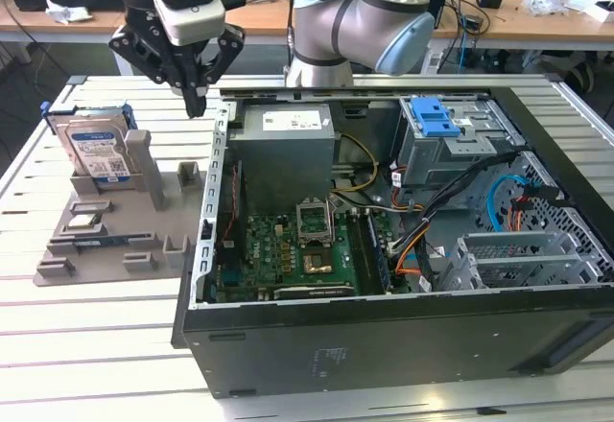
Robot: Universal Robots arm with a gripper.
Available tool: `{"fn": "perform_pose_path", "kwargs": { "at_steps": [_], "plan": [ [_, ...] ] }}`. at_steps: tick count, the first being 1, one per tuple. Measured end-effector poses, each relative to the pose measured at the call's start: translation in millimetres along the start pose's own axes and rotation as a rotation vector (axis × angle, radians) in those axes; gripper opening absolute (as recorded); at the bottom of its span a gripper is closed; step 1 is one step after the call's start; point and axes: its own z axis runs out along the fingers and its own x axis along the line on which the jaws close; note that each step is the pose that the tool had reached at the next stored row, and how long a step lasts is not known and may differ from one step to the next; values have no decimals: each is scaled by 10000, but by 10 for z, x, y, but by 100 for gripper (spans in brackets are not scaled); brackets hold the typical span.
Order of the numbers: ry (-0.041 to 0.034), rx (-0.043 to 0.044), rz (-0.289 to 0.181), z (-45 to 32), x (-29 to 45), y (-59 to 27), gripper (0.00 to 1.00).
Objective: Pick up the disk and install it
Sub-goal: 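Reach for the disk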
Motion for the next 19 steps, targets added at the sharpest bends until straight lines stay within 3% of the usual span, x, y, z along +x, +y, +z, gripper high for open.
{"fn": "perform_pose_path", "kwargs": {
  "at_steps": [14, 19],
  "plan": [
    [-1, 0, -1, -7, 260, -19, 11],
    [0, 0, -1, -9, 317, -24, 11]
  ]
}}
